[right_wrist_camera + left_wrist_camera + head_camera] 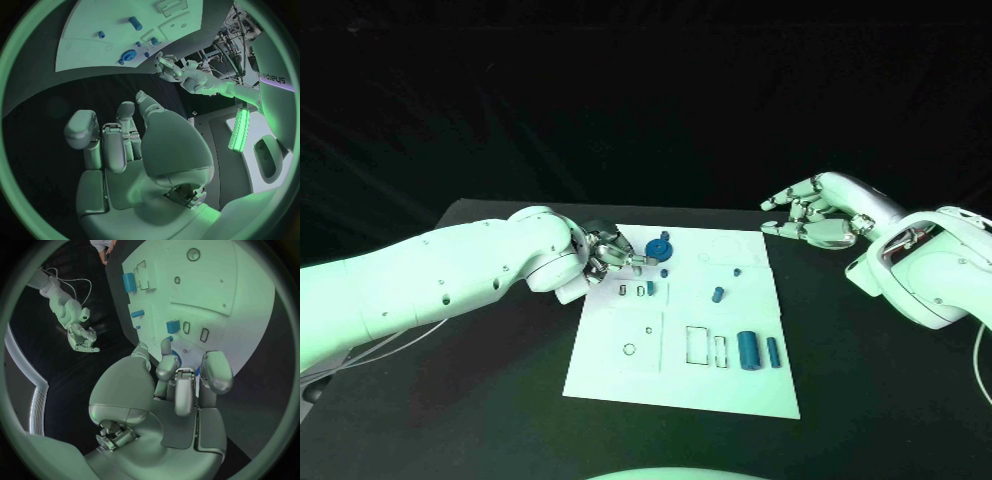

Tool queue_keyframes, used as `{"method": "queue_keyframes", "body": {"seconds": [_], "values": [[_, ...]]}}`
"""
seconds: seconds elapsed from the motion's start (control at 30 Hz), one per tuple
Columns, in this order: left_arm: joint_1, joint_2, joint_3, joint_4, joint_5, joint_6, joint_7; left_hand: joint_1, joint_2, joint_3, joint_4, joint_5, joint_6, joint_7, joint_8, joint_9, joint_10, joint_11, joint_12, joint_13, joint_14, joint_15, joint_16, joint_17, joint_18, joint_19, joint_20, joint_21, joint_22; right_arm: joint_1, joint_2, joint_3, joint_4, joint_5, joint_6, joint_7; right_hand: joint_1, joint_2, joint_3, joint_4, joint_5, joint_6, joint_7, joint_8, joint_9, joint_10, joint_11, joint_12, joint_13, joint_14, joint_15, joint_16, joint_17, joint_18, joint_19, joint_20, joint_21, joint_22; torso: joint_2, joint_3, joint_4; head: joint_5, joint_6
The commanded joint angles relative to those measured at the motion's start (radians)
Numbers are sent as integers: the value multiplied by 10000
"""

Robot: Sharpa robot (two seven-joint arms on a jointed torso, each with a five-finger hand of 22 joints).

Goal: Assemble the parts on the task board

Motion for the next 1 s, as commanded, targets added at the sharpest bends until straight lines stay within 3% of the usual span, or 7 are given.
{"method": "queue_keyframes", "body": {"seconds": [0.03,0.17,0.47,1.0], "values": [[15,170,3,-143,-1157,327,-811,31,161,-182,1,-18,-47,-96,297,307,324,-67,451,614,1051,-114,23,2629,-224,138,-34,167,269,7,16,-2,-39,-36,211,-381,32,-21,-20,107,-45,-53,47,40,-18,-25,3,-46,-26,513,6,-78,35,32,-64,-13,-58,-9,-4,8,-29,52,-9],[15,350,2,-229,-1448,545,-985,60,310,-363,1,-14,-106,-171,592,654,529,-125,737,1023,1051,-167,23,2629,-279,272,-86,349,574,7,42,-9,-77,-33,232,-442,24,-26,-29,124,-46,-55,47,42,-19,-18,3,-38,-23,513,6,-81,33,31,-62,-13,-60,-8,11,-1,-25,34,-7],[12,802,-39,-489,-1806,926,-1382,-18,519,-666,7,-33,-147,-256,841,1060,898,-205,1160,1665,1051,-240,23,2629,-463,727,-158,890,1508,7,123,-21,-115,-32,308,-522,30,-35,-37,142,-39,-74,47,36,-24,-75,2,-142,-126,515,6,-85,34,40,-80,-12,-88,-56,26,-35,-5,38,-22],[10,1152,-59,-710,-1882,1672,-1525,-84,588,-816,6,-35,-123,-289,894,1215,948,-234,1215,1753,1051,-263,23,2629,-492,801,-184,986,1666,7,234,-23,-105,-32,348,-472,37,-37,-38,153,-34,-89,48,30,-27,-78,3,-150,-135,514,6,-93,25,40,-81,-12,-94,-62,53,-39,-1,-38,-121]]}}
